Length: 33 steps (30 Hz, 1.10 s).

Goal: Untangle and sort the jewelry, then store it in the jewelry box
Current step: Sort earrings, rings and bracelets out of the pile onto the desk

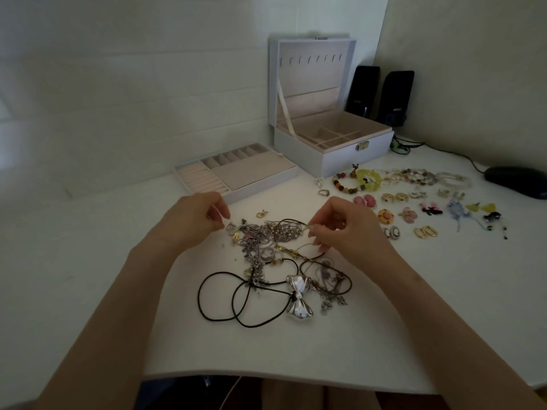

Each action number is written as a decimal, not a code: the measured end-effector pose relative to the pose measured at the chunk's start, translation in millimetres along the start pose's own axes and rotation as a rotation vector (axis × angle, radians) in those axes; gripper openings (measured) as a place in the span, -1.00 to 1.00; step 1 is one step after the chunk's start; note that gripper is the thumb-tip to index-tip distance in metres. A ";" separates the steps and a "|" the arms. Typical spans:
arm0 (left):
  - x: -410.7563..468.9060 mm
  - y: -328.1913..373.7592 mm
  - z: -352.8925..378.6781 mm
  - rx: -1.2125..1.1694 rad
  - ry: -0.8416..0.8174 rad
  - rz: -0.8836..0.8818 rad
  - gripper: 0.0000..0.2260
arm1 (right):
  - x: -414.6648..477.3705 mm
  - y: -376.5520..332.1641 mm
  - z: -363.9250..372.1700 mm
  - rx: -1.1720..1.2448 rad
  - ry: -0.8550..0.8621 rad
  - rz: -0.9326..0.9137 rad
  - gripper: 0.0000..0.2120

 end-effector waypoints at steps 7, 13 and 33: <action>-3.6 10.6 1.5 -0.061 -0.052 0.011 -0.82 | -0.7 -0.9 2.3 -0.035 -0.024 0.006 -0.82; -2.4 16.3 13.6 0.076 -0.087 0.026 -0.92 | -2.1 -1.2 1.7 0.009 -0.032 0.045 -0.90; -1.2 103.3 41.6 -0.225 -0.070 0.357 -0.97 | -16.8 11.3 -42.1 0.071 0.053 0.104 -0.92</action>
Point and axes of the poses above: each hand's wrist, its own x-axis towards the middle knuckle, its own z-axis out of the palm, y = z × x, the point moved 3 cm from there along x, towards the middle knuckle, and after that the axes turned 6 degrees about z, right-handed, at the moved point
